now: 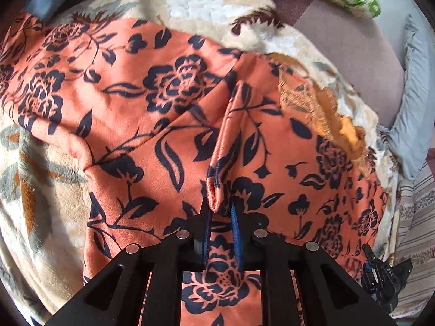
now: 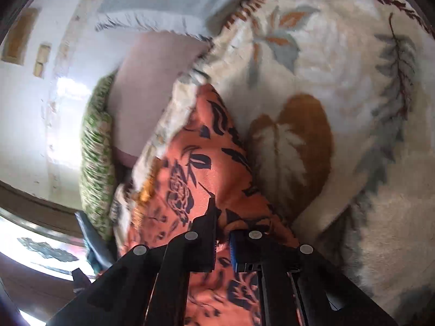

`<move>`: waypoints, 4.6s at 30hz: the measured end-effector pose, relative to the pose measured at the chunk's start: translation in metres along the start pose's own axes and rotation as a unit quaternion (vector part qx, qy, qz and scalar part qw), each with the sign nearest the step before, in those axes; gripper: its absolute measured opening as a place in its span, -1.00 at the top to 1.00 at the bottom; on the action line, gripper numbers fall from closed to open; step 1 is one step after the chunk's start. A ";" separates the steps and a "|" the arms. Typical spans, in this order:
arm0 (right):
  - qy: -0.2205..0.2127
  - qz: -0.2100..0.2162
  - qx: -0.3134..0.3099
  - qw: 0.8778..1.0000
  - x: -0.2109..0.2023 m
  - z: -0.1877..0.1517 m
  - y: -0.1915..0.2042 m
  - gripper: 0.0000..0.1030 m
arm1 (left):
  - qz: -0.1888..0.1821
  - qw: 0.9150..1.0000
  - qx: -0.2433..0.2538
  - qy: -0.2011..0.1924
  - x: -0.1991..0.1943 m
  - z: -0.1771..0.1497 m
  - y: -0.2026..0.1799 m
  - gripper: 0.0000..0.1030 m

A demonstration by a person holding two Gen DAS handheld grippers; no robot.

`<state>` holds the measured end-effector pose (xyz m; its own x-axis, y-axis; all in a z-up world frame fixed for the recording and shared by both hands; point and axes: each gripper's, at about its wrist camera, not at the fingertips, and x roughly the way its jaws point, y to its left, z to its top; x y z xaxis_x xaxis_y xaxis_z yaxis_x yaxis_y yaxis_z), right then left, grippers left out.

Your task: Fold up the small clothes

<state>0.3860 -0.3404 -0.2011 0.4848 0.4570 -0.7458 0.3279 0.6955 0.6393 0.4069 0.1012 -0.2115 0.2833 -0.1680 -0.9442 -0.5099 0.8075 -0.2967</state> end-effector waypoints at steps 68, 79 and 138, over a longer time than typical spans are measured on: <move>0.188 -0.034 -0.546 0.816 0.163 -0.308 0.347 0.21 | -0.238 0.907 -0.298 -0.178 -0.130 0.138 0.481 -0.08; 0.188 -0.020 -0.555 0.810 0.196 -0.333 0.379 0.21 | -0.231 0.928 -0.209 -0.205 -0.104 0.159 0.457 0.82; 0.116 -0.053 -0.374 0.918 0.086 -0.195 0.214 0.04 | -0.233 0.970 0.059 -0.046 -0.093 0.044 0.113 0.83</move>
<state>0.3399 -0.0439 -0.1648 0.2677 0.4095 -0.8722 -0.3278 0.8899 0.3172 0.3590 0.2326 -0.1508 0.5344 -0.4834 -0.6933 -0.2147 0.7158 -0.6645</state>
